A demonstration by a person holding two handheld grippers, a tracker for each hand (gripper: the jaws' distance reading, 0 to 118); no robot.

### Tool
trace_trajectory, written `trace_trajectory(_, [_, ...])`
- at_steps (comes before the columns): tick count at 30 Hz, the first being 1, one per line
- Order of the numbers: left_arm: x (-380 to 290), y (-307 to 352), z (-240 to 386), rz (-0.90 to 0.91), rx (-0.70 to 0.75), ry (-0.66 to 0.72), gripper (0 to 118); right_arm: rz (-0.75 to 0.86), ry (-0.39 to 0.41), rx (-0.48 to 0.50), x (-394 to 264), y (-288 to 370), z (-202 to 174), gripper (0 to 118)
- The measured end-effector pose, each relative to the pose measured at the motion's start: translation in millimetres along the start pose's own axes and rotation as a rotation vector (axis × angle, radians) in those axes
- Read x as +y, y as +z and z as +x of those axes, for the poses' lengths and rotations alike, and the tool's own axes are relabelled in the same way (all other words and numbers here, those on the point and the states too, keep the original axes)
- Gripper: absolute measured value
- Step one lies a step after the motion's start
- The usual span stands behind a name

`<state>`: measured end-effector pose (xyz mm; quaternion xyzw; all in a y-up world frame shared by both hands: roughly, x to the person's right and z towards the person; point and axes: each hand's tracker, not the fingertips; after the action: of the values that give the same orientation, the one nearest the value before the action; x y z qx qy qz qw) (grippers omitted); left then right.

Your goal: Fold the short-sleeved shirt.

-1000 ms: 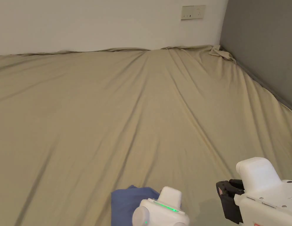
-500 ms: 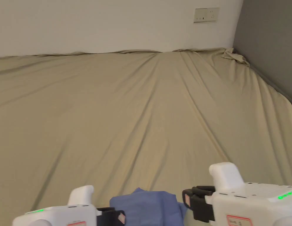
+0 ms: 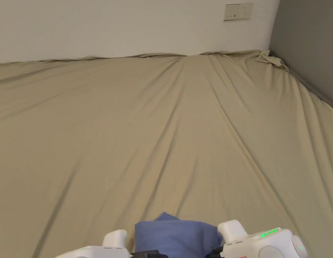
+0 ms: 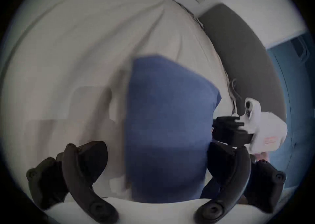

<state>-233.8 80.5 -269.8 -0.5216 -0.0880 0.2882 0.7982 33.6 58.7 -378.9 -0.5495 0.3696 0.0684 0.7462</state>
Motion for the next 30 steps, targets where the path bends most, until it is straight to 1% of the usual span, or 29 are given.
trace_trajectory(1, [0,-5,4,-0.006,-0.029,0.009,118,-0.001,-0.016,0.01,2,1,2,3])
trace_trajectory(2, [-3,-4,5,0.043,-0.115,0.052,116,-0.006,-0.029,0.021,2,0,5,3])
trace_trajectory(3, [1,-3,-13,0.094,-0.177,0.121,99,-0.01,-0.038,0.029,3,0,7,3])
trace_trajectory(4, [4,-3,-19,0.09,-0.142,0.191,77,-0.01,-0.044,0.023,2,1,7,3])
trace_trajectory(5, [6,0,-30,0.083,-0.199,0.242,56,-0.008,-0.059,0.034,2,3,8,3])
trace_trajectory(6, [6,6,-36,0.083,-0.245,0.263,48,-0.003,-0.094,0.057,2,4,10,3])
trace_trajectory(7, [2,9,-24,0.072,-0.225,0.232,45,-0.006,-0.135,0.09,2,7,12,3])
trace_trajectory(8, [1,17,-21,0.037,-0.201,0.172,44,-0.013,-0.174,0.125,2,12,13,3])
trace_trajectory(9, [1,29,-21,0.047,-0.196,0.138,44,0.003,-0.196,0.185,1,18,14,3])
trace_trajectory(10, [2,42,-24,0.06,-0.222,0.152,44,0.038,-0.194,0.251,5,30,8,3])
trace_trajectory(11, [4,62,-45,0.059,-0.287,0.169,44,0.076,-0.201,0.314,6,41,6,3])
trace_trajectory(14, [13,124,-95,0.102,-0.292,0.173,44,0.162,-0.236,0.45,5,64,8,3])
trace_trajectory(16, [16,162,-124,0.131,-0.242,0.178,44,0.193,-0.261,0.473,6,74,8,3])
trace_trajectory(17, [21,182,-151,0.122,-0.189,0.17,44,0.205,-0.281,0.468,7,78,9,3])
trace_trajectory(19, [27,209,-193,0.103,-0.081,0.171,44,0.218,-0.291,0.466,6,82,10,3])
trace_trajectory(21, [31,228,-237,0.082,0.009,0.222,44,0.279,-0.256,0.482,4,84,12,3])
trace_trajectory(22, [31,238,-259,0.088,0.062,0.266,44,0.277,-0.267,0.474,2,84,12,3])
trace_trajectory(23, [28,243,-265,0.094,0.079,0.329,45,0.282,-0.282,0.474,2,84,13,3])
trace_trajectory(24, [26,246,-279,0.08,0.046,0.375,58,0.287,-0.294,0.48,2,85,13,3])
trace_trajectory(25, [23,247,-295,0.083,0.031,0.429,90,0.288,-0.305,0.484,1,86,13,3])
trace_trajectory(26, [18,243,-301,0.093,0.071,0.458,101,0.287,-0.308,0.477,2,85,14,3])
trace_trajectory(27, [16,240,-299,0.109,0.191,0.449,110,0.287,-0.308,0.457,1,87,13,3])
trace_trajectory(28, [12,231,-295,0.111,0.294,0.433,118,0.29,-0.299,0.411,0,89,12,3])
trace_trajectory(29, [6,233,-289,0.163,0.349,0.418,118,0.288,-0.291,0.38,-1,90,12,3])
trace_trajectory(30, [3,230,-281,0.149,0.295,0.419,118,0.282,-0.286,0.354,-1,91,12,3])
